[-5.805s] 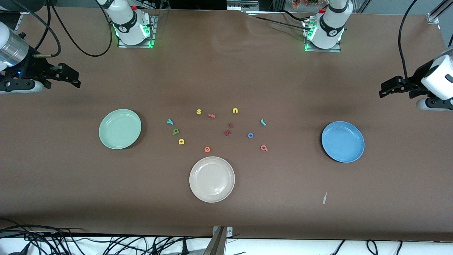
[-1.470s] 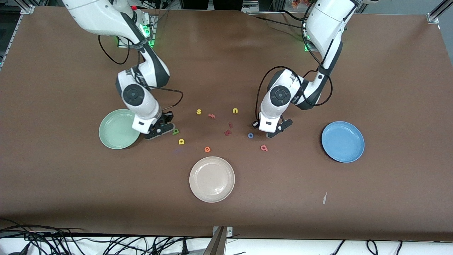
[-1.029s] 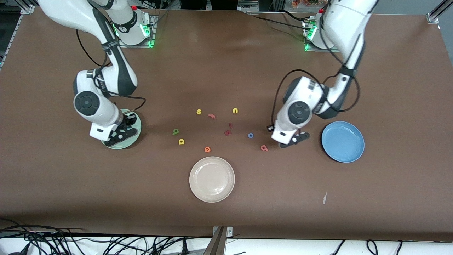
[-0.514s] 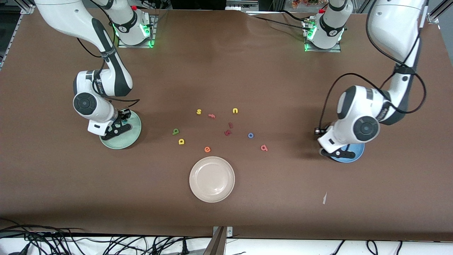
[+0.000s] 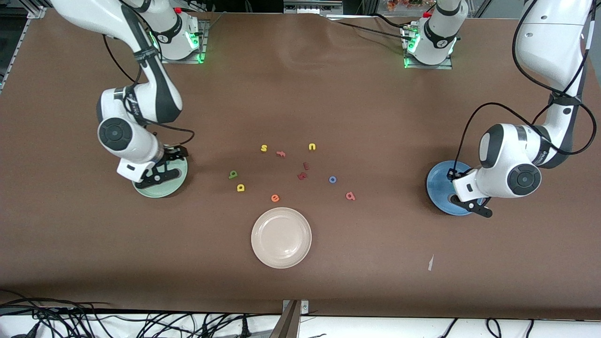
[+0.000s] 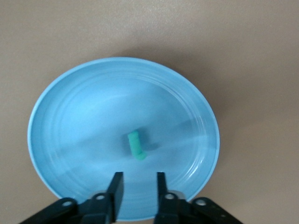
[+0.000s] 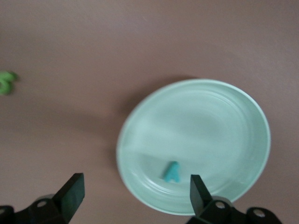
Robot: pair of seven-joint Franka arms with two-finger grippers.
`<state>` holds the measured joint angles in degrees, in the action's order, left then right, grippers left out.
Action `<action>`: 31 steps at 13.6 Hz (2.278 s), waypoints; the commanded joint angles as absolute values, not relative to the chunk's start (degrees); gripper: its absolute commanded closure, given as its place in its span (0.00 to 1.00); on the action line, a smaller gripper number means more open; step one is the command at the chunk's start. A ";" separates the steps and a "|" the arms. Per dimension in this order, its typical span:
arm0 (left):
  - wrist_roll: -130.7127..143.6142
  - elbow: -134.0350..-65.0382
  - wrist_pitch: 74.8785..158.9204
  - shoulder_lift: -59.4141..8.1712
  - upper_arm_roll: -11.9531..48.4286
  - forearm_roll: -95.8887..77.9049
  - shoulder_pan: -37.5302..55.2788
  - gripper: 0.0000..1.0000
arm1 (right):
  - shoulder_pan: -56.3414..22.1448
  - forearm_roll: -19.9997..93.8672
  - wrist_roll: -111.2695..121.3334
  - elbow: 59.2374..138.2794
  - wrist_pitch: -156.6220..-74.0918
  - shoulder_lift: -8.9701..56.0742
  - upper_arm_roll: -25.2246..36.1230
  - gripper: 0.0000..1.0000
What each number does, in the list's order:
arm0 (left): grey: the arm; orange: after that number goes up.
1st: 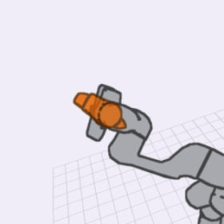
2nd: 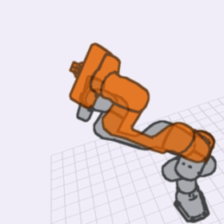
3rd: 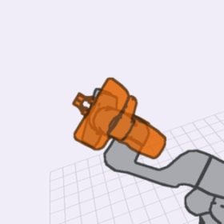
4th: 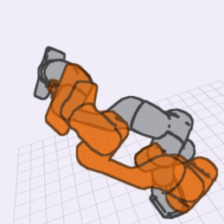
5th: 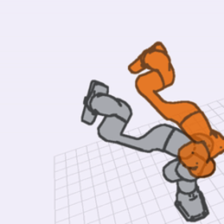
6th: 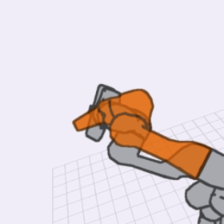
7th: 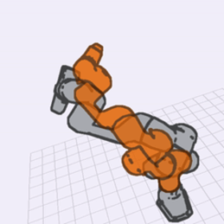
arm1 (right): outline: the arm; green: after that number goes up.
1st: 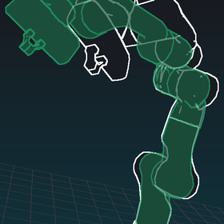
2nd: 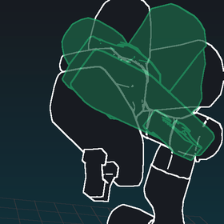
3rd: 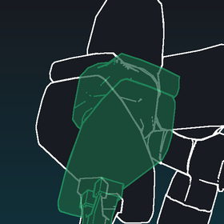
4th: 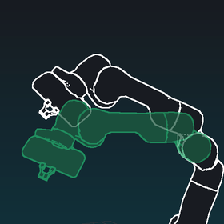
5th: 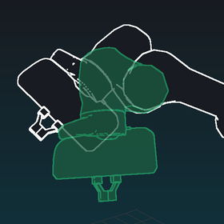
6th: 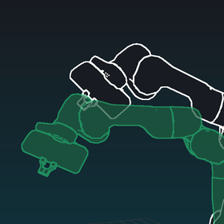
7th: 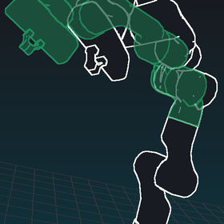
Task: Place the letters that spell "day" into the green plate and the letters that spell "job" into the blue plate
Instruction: 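Drop the teal letter on the blue plate while the right gripper drops on green, then grasp the pink b with the left gripper while the right gripper grasps green b, then drop the pink b on the blue plate while the right gripper drops green b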
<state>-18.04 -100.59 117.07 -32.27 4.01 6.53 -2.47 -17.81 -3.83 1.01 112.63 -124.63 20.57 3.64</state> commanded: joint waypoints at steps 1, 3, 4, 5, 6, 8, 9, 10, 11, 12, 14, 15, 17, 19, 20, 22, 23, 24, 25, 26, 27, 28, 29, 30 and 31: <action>-15.84 -98.54 116.72 -31.82 4.83 6.51 -1.94 0.00 | -18.19 -3.08 -9.80 107.07 -123.40 25.03 -0.95 0.00; -8.74 -95.82 116.19 -32.43 5.01 2.31 -0.45 0.00 | -18.37 -3.08 -18.50 103.90 -123.92 27.94 -3.24 0.00; -4.18 -93.97 116.19 -33.65 5.01 0.72 1.47 0.00 | -18.80 -3.08 -22.98 103.02 -124.36 29.17 -3.86 0.00; 1.35 -91.61 116.19 -35.23 5.01 0.18 3.84 0.00 | -19.59 -3.08 -27.73 102.14 -125.06 30.40 -3.87 0.00; 7.50 -89.76 116.19 -37.07 5.01 -0.09 5.96 0.00 | -20.47 -3.16 -32.47 101.69 -126.03 31.28 -3.87 0.00; 16.40 -85.63 116.37 -40.68 5.01 -0.17 9.65 0.00 | -21.35 -3.08 -40.48 101.78 -129.10 32.78 -3.87 0.00; 20.00 -84.21 116.45 -42.00 5.01 -0.96 11.84 0.00 | -21.62 -3.08 -44.17 101.78 -130.24 33.39 -3.87 0.00; 23.43 -82.81 116.72 -43.06 5.01 -1.75 13.34 0.00 | -21.88 -3.08 -48.21 101.78 -131.47 33.83 -3.87 0.01; 26.69 -80.97 116.72 -44.28 5.01 -1.84 14.84 0.00 | -22.58 -3.08 -52.43 101.78 -132.35 34.27 -3.87 0.01; 30.20 -79.38 116.89 -45.51 5.01 -1.85 16.33 0.00 | -22.85 -3.08 -54.82 101.78 -132.97 34.63 -3.87 0.08; 35.57 -77.17 118.64 -47.89 5.01 -1.85 19.06 0.00 | -22.94 -3.08 -55.55 101.78 -133.33 35.24 -3.87 0.25; 38.38 -77.17 121.18 -48.77 5.01 -1.85 20.03 0.00 | -22.94 -3.08 -55.72 101.86 -134.03 35.42 -3.87 0.29; 42.17 -77.17 124.35 -50.35 5.01 -1.84 21.70 0.01 | -22.94 -3.08 -56.16 101.87 -134.38 36.29 -3.87 0.31; 44.11 -77.26 124.89 -50.80 5.01 -2.45 22.32 0.06 | -23.12 -3.16 -56.34 102.22 -134.38 36.65 -3.87 0.34; 44.38 -77.43 125.15 -50.71 5.01 -3.24 22.50 0.09 | -23.12 -3.16 -56.34 102.22 -134.38 37.00 -3.87 0.35; 45.08 -77.69 126.12 -51.15 5.01 -3.52 23.11 0.18 | -23.12 -3.16 -56.34 102.30 -134.38 37.44 -3.87 0.36; 46.31 -77.70 126.12 -51.50 5.01 -3.43 23.38 0.23 | -23.12 -3.16 -56.34 102.30 -134.38 37.53 -3.87 0.46; 47.01 -77.61 126.12 -51.76 5.01 -3.51 23.81 0.28 | -23.38 -3.16 -56.34 102.39 -134.38 37.53 -3.87 0.54; 47.11 -77.61 126.21 -51.94 5.01 -3.52 23.91 0.32 | -23.47 -3.16 -56.34 102.39 -134.38 37.70 -3.87 0.60; 47.11 -77.61 126.21 -51.94 5.01 -3.52 23.91 0.35 | -23.47 -3.16 -56.34 102.39 -134.38 37.97 -3.87 0.70; 47.63 -77.61 126.21 -52.03 5.01 -3.60 23.91 0.39 | -23.81 -3.16 -56.34 102.31 -134.38 38.23 -3.87 0.77; 48.16 -77.52 126.21 -52.12 5.01 -3.52 23.91 0.46 | -23.99 -3.25 -56.34 102.30 -134.38 38.23 -3.87 0.85; 48.16 -77.52 126.21 -52.21 5.01 -3.52 23.82 0.58 | -24.17 -3.60 -56.34 102.13 -134.38 38.15 -3.87 0.92; 47.99 -77.43 126.21 -52.21 5.01 -3.43 23.82 0.70 | -24.08 -3.69 -55.90 101.95 -134.04 37.88 -3.87 0.94; 47.47 -77.43 126.21 -52.21 5.01 -3.34 23.73 0.80 | -24.08 -3.78 -55.29 101.69 -133.69 37.36 -3.69 0.94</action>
